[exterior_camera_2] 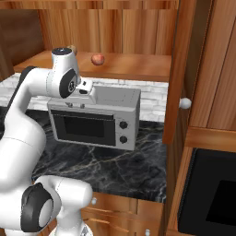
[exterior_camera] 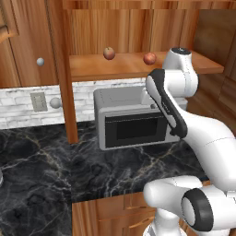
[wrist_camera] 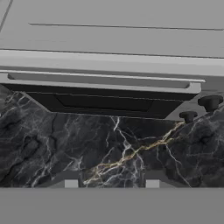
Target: Pick the peachs from the cabinet and place them in one bowl. Pick the mango from the sink and place it in the other bowl.
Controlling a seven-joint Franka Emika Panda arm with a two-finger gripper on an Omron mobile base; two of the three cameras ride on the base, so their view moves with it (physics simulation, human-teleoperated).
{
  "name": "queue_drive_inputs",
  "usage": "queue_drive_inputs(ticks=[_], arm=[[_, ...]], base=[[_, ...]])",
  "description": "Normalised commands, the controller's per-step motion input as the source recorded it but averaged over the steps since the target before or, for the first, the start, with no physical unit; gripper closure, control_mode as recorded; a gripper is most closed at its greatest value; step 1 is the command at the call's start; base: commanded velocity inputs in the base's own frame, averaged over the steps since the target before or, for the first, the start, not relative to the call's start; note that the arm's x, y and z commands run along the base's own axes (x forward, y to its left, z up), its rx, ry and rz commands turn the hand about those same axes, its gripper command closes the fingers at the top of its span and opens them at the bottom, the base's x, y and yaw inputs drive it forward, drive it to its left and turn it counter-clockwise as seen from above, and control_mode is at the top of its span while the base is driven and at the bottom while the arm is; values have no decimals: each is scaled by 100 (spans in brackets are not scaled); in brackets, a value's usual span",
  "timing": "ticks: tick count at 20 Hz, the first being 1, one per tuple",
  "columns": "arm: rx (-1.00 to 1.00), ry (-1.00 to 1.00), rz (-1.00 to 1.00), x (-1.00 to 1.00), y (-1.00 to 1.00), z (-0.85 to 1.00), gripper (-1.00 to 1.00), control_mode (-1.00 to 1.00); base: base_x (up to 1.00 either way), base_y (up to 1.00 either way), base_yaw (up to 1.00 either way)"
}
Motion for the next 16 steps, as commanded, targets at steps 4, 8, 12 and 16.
queue_drive_inputs(ticks=[4, 8, 12, 16], arm=[[0, -2, 0, -4, 0, 0, -100, -100], [0, -26, 0, -14, 0, 2, -100, -100], [0, -29, -6, -16, 0, 13, -100, -100], [0, -21, -12, -10, 0, 22, -100, -100]], base=[[0, 0, 0], [0, 0, 0], [0, 0, 0], [0, 0, 0]])
